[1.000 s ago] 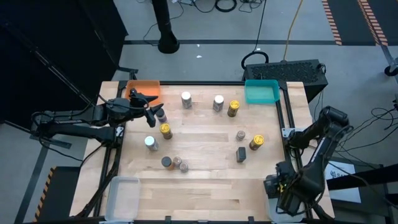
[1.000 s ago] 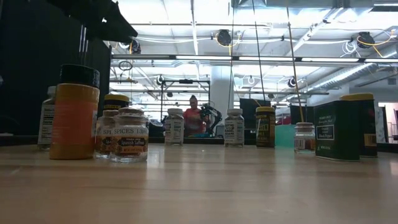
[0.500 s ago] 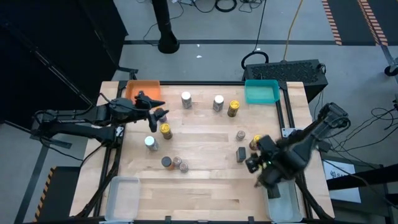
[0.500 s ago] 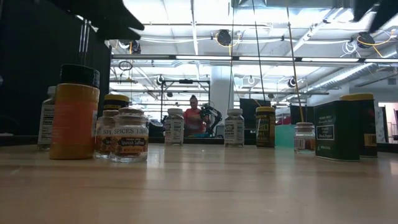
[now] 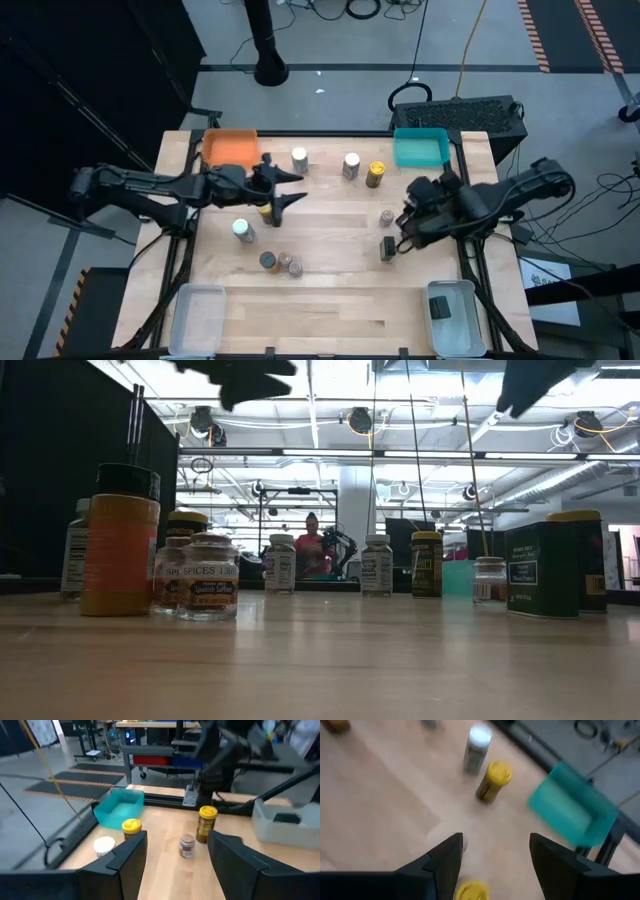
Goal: Sort spices by type
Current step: Put the top right white seasoning bottle into the orange bin
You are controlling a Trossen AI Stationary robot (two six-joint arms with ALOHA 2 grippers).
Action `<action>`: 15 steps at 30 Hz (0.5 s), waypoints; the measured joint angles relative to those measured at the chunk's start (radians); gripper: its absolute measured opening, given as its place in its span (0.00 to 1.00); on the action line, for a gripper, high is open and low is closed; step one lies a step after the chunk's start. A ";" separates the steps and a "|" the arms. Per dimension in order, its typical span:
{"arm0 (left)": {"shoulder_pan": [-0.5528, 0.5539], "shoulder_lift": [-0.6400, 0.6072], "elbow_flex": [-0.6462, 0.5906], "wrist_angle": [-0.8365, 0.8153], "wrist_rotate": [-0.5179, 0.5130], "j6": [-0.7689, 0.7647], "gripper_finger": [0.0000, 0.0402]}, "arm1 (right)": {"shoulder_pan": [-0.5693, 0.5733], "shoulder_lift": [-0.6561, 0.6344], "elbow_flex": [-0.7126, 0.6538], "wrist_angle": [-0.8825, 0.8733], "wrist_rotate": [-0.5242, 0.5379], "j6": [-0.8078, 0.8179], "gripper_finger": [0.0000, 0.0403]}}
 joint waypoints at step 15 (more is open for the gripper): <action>0.290 0.409 0.359 -0.068 0.305 0.227 0.53 | 0.016 -0.094 -0.030 0.288 0.210 -0.282 0.53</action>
